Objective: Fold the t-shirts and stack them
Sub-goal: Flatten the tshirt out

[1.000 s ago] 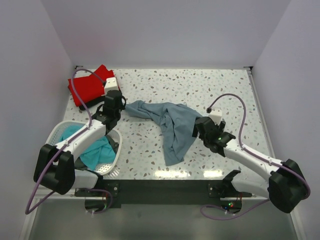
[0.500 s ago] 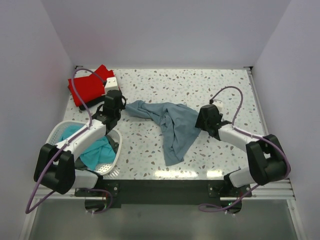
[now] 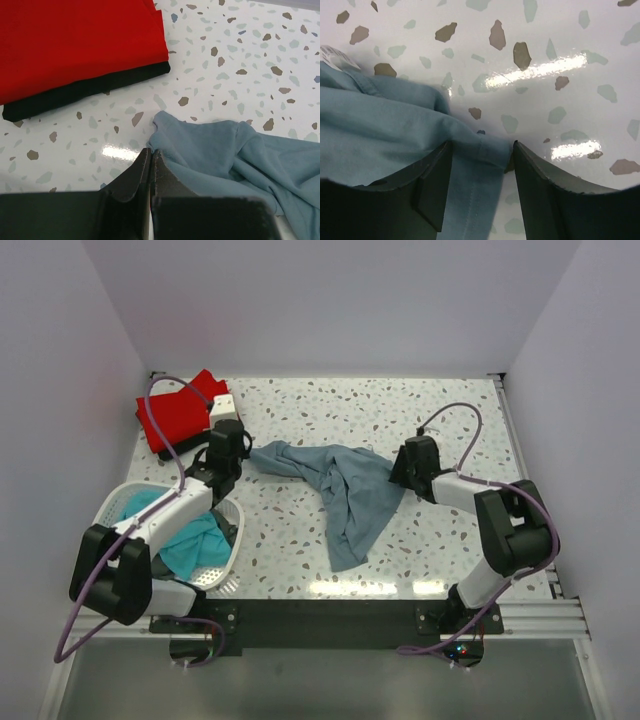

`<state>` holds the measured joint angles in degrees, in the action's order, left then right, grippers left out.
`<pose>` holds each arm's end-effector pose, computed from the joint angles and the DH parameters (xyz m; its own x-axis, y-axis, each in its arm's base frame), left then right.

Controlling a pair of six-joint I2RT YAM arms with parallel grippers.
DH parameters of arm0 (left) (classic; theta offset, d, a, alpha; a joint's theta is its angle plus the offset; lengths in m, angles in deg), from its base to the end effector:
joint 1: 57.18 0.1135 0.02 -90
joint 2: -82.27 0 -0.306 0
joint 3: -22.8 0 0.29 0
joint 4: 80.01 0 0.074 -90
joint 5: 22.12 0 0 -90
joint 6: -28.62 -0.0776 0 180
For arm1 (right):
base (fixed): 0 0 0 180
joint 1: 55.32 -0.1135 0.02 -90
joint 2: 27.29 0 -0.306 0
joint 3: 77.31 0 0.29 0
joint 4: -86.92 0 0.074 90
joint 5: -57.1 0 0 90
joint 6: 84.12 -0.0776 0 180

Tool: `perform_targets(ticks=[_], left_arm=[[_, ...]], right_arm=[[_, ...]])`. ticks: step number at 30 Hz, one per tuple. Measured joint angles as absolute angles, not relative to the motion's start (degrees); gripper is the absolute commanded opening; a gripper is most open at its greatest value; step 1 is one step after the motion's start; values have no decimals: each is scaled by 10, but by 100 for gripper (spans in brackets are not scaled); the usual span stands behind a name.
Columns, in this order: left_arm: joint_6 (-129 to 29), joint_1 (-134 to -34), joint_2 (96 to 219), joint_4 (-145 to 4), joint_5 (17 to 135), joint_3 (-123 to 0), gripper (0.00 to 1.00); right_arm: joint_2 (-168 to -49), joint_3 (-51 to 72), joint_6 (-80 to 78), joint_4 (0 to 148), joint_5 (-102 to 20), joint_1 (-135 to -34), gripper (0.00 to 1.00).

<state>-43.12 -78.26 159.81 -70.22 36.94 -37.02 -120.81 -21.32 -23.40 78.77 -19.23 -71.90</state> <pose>0.3455 -0.0904 0.2591 -0.3726 -0.1444 -0.9167 -0.2461 0.9678 -0.0524 0.3629 0.0889 0.1354 -0.6563 0.3004 -0.6921 0.2315 0.9532 0.1942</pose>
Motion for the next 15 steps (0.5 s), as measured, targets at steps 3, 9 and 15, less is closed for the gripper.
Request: perform_targets(ticks=[3, 9, 15], left_arm=[[-432, -781, 1602, -702, 367, -370, 0], [-436, -781, 1605, -702, 362, -370, 0], [-434, -781, 1605, -687, 359, -378, 0]], right_arm=[[-1221, -203, -232, 797, -200, -717, 49], [-1227, -200, -221, 798, -205, -717, 10], [-1233, -153, -209, 750, -204, -717, 0]])
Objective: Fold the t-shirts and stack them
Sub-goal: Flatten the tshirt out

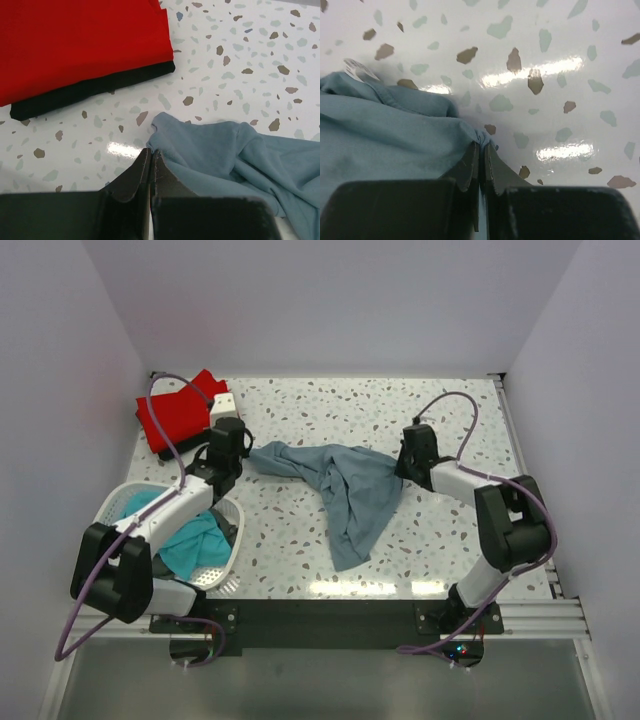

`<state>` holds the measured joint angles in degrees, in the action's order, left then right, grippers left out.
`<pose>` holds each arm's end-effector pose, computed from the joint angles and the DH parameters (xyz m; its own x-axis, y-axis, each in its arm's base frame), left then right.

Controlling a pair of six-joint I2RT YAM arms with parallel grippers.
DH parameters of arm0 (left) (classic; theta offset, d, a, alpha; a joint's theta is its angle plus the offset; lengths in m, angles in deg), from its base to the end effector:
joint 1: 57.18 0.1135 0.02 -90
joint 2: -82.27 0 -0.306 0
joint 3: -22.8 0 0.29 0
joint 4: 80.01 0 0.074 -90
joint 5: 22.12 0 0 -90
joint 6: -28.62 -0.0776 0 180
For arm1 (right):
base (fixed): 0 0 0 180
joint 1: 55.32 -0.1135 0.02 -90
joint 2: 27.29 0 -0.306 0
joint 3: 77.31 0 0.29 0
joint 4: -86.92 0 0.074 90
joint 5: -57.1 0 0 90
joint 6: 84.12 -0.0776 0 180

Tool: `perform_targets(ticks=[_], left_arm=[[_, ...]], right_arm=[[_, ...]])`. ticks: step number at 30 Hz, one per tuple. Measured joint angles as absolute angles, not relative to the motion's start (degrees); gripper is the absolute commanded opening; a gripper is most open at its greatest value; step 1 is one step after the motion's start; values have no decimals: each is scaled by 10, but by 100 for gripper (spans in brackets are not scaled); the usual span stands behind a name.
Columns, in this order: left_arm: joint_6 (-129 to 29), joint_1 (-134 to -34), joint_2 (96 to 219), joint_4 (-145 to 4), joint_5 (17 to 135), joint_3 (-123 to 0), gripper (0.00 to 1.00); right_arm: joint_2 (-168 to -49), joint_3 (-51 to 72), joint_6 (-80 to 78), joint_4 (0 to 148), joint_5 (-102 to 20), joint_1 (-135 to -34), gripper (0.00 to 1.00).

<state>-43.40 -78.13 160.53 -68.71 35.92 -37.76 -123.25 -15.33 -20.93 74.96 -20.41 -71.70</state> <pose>0.3474 -0.0890 0.2571 -0.3908 -0.1308 -0.9111 -0.2625 0.9646 -0.0259 0.3850 0.0957 0.1481 -0.6744 0.2607 -0.6908 0.1940 0.9653 0.1749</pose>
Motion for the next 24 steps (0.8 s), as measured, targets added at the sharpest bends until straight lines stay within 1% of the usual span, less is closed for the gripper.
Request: perform_targets(ticks=[4, 8, 15, 21, 24], left_arm=[[-430, -781, 1600, -663, 359, -415, 0], [-429, -781, 1559, -627, 356, -469, 0], [-431, -781, 1401, -593, 344, -561, 0], [-451, -781, 1250, -580, 340, -601, 0], [-466, -781, 1197, -574, 345, -625, 0]], right_arm=[[-1206, -100, -194, 691, -201, -717, 0], [-1125, -36, -169, 622, -184, -717, 0], [-964, 98, -124, 522, -129, -713, 0], [-839, 172, -97, 445, -90, -710, 0], [-799, 210, -89, 415, -84, -710, 0]])
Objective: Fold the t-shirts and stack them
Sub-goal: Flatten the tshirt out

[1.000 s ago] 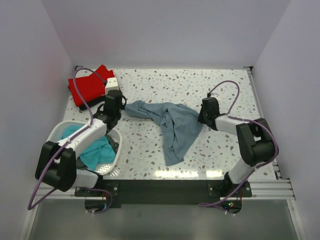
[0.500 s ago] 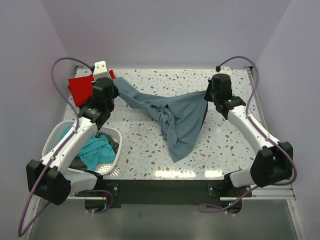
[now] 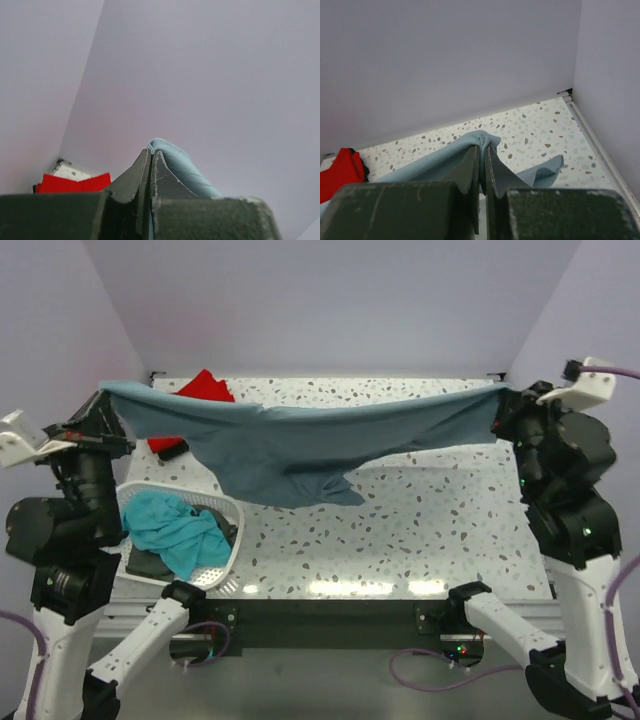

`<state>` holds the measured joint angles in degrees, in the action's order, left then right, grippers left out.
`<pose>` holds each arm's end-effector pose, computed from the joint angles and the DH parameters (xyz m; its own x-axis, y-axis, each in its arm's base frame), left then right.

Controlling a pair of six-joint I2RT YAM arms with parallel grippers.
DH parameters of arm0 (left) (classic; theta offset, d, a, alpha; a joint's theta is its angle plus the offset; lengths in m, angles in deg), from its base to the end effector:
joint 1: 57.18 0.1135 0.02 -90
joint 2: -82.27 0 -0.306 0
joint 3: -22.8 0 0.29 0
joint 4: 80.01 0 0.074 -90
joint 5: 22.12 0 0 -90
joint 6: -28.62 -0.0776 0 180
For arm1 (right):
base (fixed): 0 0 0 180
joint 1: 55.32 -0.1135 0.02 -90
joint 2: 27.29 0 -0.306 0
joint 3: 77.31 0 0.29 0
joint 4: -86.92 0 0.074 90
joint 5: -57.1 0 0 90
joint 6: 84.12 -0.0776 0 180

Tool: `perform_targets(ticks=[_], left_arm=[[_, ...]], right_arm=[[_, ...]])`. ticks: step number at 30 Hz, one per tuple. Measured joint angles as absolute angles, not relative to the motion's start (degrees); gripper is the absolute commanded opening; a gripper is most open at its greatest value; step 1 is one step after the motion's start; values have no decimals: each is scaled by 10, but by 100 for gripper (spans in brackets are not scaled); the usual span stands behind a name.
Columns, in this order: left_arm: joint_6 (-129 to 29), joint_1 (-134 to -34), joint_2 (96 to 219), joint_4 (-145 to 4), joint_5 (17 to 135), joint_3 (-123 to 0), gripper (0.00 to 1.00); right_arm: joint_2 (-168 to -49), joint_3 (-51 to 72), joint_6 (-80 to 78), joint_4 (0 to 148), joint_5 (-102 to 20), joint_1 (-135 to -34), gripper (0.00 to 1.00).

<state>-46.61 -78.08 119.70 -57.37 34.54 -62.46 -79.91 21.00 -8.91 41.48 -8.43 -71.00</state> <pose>0.1061 0.0051 0.5735 0.4269 -0.3910 -0.8154 -0.0597 0.8875 -0.4569 0.1834 0.0181 0.5648 0.0431 0.2534 -0.9664 0.1467 0.9552 0.2570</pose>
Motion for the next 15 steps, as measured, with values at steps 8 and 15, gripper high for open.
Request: perform_targets(ticks=[8, 15], left_arm=[[-476, -780, 1193, -555, 414, -657, 0], [-463, -779, 1276, -566, 477, -591, 0]], right_arm=[[-751, 240, -79, 393, -81, -710, 0], [-792, 133, -75, 409, -63, -710, 0]])
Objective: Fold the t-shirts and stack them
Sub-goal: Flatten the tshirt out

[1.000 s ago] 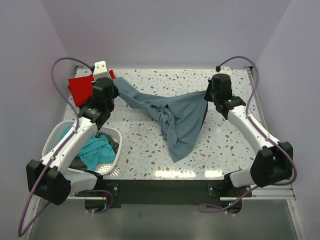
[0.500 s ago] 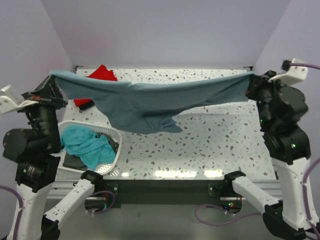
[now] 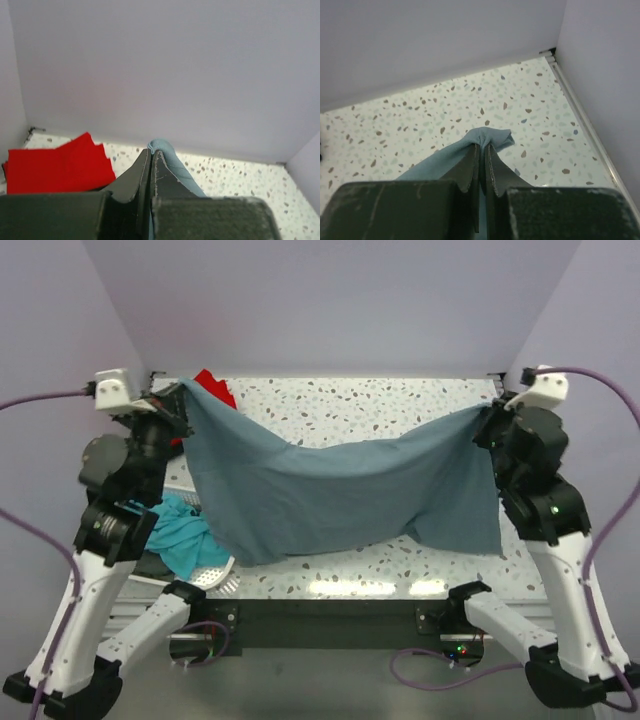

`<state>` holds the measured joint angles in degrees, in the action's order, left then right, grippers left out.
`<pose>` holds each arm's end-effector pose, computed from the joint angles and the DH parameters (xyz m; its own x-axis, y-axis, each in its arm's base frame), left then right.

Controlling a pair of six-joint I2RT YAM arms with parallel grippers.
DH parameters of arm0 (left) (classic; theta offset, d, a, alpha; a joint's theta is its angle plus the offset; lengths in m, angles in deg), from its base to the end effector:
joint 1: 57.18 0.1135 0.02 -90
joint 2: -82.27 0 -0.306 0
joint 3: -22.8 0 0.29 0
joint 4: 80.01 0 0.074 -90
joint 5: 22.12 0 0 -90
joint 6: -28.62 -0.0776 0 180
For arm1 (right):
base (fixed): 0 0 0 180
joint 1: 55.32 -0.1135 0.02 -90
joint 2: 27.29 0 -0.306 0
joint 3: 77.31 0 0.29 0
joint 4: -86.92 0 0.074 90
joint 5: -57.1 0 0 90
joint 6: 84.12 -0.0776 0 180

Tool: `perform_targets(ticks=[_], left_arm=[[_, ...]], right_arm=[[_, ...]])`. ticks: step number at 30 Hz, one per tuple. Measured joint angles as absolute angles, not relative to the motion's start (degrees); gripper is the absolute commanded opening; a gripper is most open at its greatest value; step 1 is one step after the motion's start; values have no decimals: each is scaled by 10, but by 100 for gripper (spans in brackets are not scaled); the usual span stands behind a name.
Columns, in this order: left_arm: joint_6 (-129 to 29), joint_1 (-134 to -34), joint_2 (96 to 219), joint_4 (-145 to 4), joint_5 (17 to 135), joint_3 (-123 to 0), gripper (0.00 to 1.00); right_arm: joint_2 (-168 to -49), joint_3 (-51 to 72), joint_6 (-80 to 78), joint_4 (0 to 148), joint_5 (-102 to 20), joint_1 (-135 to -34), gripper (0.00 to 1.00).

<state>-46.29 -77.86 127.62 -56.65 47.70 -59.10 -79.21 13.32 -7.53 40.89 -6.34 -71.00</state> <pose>0.1787 -0.0388 0.5374 0.2016 -0.3373 -0.9196 0.0722 0.9414 -0.3295 0.2017 0.0206 0.5175 -0.0764 0.1940 -0.9780 0.2086 0.9623 0.1746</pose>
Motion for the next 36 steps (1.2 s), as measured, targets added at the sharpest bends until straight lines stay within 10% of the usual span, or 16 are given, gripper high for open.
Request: perform_targets(ticks=[14, 20, 36], left_arm=[[-349, -779, 1133, -521, 414, -336, 0], [-324, -779, 1110, -512, 414, -330, 0], [-324, -779, 1147, -495, 448, -330, 0]], right_arm=[[-646, -214, -180, 454, -148, -710, 0], [-662, -303, -218, 433, -181, -710, 67], [-810, -304, -215, 501, -185, -710, 63]])
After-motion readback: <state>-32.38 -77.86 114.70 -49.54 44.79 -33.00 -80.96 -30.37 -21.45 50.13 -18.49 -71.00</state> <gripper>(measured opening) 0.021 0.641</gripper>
